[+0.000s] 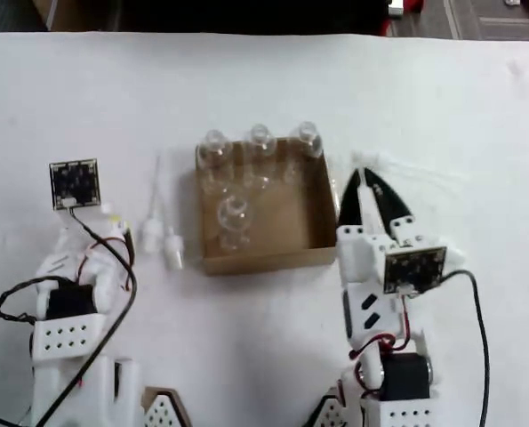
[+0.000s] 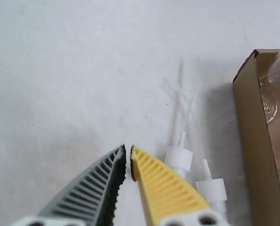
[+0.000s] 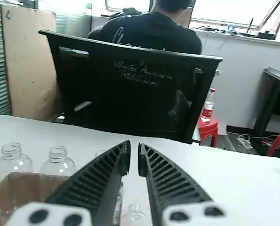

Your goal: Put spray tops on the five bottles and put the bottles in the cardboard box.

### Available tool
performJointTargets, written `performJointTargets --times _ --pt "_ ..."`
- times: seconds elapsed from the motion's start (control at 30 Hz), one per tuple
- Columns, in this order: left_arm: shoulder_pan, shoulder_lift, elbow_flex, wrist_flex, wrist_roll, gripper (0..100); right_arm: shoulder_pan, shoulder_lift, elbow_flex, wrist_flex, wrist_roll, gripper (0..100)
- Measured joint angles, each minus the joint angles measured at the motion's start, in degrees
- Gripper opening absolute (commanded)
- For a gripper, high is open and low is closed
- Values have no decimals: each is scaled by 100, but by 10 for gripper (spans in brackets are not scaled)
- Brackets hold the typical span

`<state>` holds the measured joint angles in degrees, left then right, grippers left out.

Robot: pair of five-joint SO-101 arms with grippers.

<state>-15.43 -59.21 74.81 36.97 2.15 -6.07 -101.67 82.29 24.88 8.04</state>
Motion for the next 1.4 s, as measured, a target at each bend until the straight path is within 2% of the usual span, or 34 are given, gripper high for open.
performJointTargets --times 0.23,0.43,0.77,0.93,1.07,1.2,1.4 --pt "0 0 0 0 0 27 633 -149 440 0 0 18" --pt "0 0 0 0 0 27 659 -149 1108 0 0 18" --pt "18 0 0 0 0 24 703 -141 1301 9 0 18" --pt "510 -105 -9 26 0 24 791 -141 1407 431 0 18" --pt "615 -818 -193 809 0 24 809 -141 1407 1108 0 18" --pt "677 -2084 -193 1785 0 27 809 -141 1407 1820 0 18" --pt "686 -4290 844 1890 -114 24 809 -141 1407 2989 0 18"
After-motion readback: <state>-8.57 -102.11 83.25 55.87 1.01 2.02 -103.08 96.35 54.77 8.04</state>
